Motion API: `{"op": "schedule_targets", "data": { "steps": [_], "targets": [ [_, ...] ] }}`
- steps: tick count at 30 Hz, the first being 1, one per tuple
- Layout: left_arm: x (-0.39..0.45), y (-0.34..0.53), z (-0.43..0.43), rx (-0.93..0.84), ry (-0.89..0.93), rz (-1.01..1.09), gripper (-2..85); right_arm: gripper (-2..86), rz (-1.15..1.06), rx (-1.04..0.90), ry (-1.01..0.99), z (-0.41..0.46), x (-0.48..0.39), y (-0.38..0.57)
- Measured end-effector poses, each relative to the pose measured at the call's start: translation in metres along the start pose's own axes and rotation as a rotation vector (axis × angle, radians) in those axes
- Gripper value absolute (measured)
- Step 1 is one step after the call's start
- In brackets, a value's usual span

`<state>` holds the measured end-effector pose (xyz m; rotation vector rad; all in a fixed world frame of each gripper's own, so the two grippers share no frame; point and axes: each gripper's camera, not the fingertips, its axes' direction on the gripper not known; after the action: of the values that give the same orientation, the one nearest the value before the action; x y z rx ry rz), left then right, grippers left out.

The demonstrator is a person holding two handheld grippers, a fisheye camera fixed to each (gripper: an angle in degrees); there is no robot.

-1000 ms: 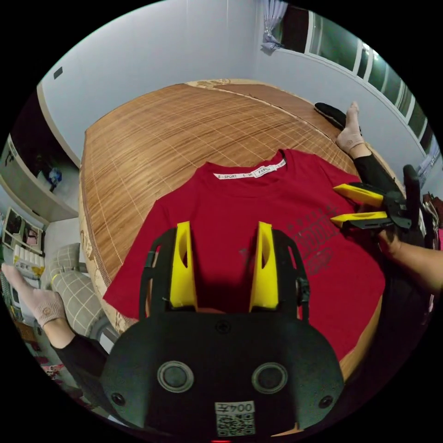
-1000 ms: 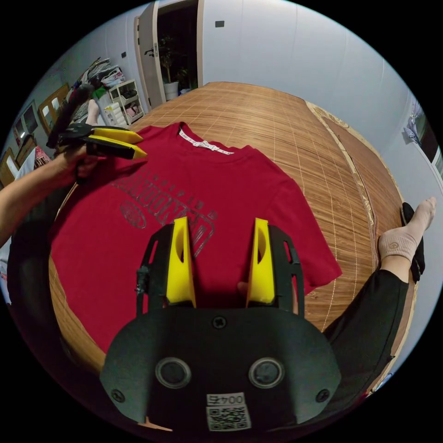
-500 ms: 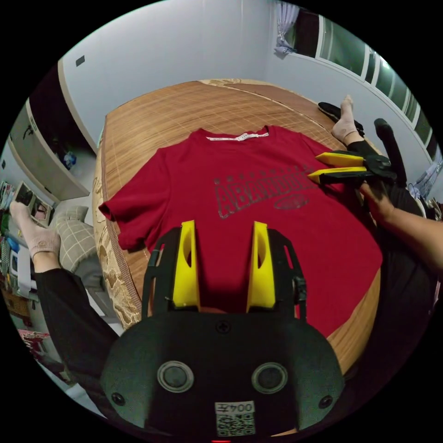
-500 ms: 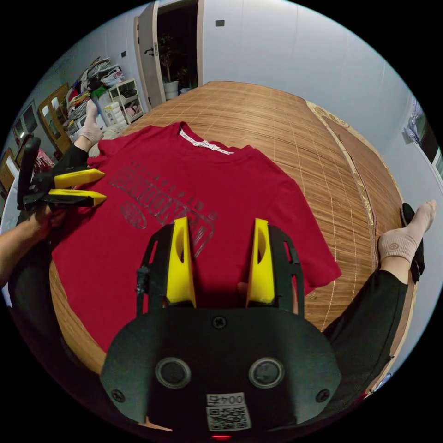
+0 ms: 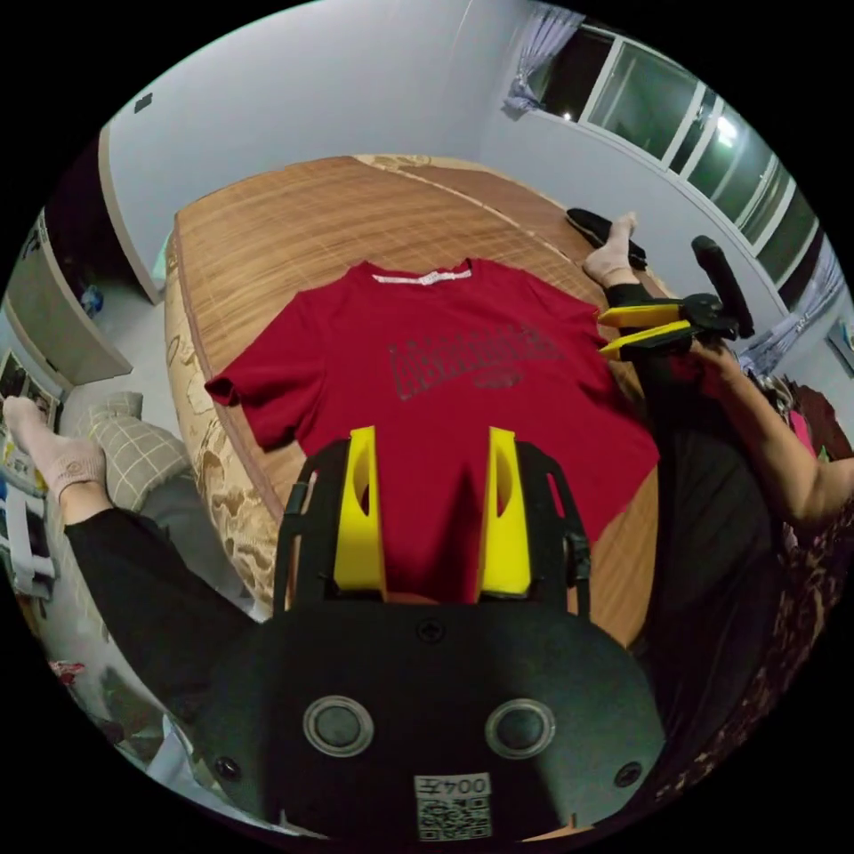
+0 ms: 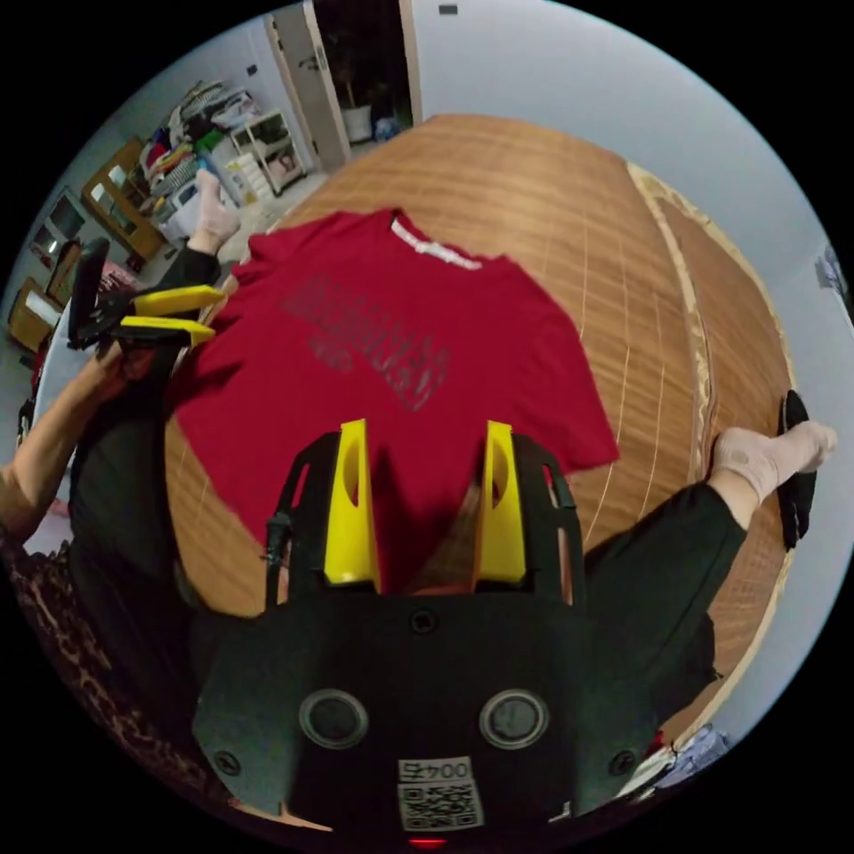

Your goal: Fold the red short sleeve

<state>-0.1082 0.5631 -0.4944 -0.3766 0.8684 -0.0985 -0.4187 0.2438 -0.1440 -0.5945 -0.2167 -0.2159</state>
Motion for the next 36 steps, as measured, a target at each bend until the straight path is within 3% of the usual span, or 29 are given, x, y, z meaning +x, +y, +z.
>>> {"op": "schedule_targets", "data": {
  "steps": [7, 14, 20, 23, 30, 36],
  "targets": [
    [-0.008, 0.016, 0.011, -0.209, 0.001, -0.002, 17.4, 18.1, -0.035, -0.248, 0.039, 0.039, -0.049, 0.017],
    [-0.017, 0.026, 0.007, -0.288, -0.078, 0.050, 17.4, 17.6, -0.039, -0.270, 0.073, 0.049, -0.067, 0.024],
    [-0.046, 0.047, -0.013, -0.275, -0.016, 0.025, 18.1, 17.2, -0.055, -0.274, 0.095, 0.054, -0.082, 0.044],
    [-0.073, 0.055, -0.037, -0.199, 0.072, -0.048, 18.8, 17.0, -0.043, -0.237, 0.058, 0.051, -0.083, 0.054],
    [-0.179, 0.090, -0.102, 0.202, 0.143, -0.336, 15.9, 16.5, 0.023, 0.226, -0.017, 0.021, -0.090, 0.078],
    [-0.260, 0.107, -0.108, 0.331, 0.164, -0.509, 13.8, 15.8, 0.048, 0.313, 0.040, 0.057, -0.100, 0.078]
  ]
}}
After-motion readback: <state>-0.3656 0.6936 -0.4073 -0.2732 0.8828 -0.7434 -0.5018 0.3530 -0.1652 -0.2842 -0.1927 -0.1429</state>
